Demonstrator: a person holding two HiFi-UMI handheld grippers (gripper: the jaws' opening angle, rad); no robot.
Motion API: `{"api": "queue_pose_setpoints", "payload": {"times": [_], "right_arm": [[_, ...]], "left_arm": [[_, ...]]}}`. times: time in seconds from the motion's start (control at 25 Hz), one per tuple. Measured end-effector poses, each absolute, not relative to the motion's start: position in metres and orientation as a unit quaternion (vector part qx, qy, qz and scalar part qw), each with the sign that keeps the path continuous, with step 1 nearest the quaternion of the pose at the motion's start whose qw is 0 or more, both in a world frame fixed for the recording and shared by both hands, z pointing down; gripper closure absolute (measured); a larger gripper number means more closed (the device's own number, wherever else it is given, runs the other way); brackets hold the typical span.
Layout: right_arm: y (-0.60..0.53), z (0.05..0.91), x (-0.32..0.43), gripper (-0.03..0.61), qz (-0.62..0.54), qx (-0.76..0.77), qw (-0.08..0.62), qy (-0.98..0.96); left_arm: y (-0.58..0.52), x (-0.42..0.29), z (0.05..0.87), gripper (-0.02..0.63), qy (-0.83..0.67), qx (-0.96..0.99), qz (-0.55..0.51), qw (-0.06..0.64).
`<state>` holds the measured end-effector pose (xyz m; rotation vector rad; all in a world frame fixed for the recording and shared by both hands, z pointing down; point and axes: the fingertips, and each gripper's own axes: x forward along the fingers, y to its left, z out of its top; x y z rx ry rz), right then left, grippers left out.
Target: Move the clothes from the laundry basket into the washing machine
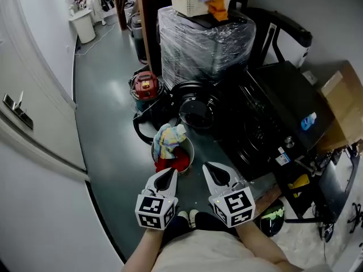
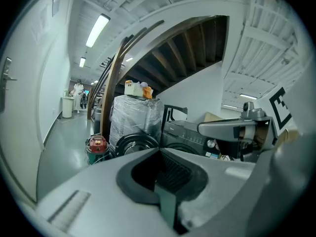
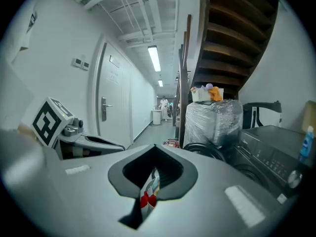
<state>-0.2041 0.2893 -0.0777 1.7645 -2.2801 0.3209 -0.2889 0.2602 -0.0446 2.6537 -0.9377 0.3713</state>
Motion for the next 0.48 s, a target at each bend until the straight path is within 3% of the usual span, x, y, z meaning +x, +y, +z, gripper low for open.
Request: {"api": "queue_pose_setpoints", "payload": {"times": [0.48], "right_arm": [[0.291, -0.068, -0.216, 0.554, 0.134, 0.616, 0.111, -0.768]], "left_arm": [[0.249, -0.294, -0.037, 0.612, -0.310, 0.925, 0.132, 0.172]]}}
